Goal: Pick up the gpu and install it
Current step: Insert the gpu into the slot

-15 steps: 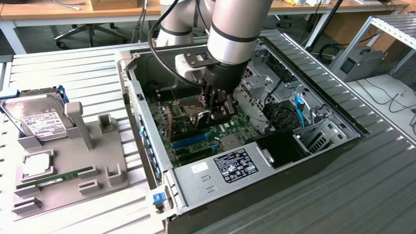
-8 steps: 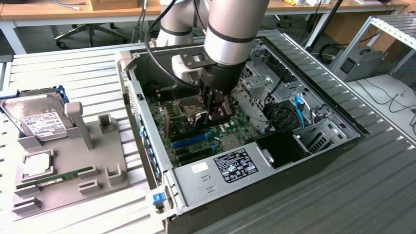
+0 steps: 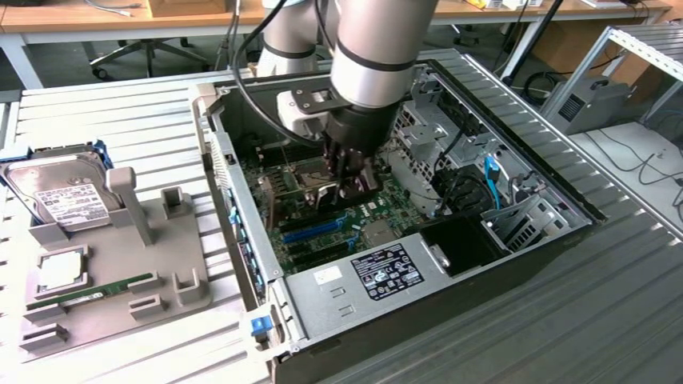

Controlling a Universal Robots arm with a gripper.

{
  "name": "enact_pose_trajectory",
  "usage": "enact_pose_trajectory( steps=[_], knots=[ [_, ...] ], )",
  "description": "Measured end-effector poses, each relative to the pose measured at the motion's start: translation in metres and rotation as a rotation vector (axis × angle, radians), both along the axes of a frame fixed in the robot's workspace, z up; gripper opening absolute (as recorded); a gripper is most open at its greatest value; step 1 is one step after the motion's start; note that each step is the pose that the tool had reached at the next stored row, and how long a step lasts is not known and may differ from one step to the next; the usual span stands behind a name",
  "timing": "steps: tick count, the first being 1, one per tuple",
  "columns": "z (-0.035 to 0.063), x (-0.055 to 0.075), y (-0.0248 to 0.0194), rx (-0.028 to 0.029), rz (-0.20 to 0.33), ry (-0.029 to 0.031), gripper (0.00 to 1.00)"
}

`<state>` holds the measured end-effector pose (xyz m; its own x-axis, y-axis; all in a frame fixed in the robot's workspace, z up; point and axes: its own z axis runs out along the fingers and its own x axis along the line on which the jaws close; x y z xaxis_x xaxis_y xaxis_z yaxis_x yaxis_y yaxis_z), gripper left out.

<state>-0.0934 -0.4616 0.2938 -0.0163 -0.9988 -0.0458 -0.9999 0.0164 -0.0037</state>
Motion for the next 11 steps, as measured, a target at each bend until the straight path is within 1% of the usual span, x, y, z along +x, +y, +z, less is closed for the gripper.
enact_pose_trajectory(
  steps=[4, 11],
  knots=[
    [-0.0006, -0.0027, -0.0001, 0.0010, 0.000, -0.0022, 0.27],
    [-0.0059, -0.0034, -0.0002, 0.0009, 0.000, -0.0045, 0.27]
  ],
)
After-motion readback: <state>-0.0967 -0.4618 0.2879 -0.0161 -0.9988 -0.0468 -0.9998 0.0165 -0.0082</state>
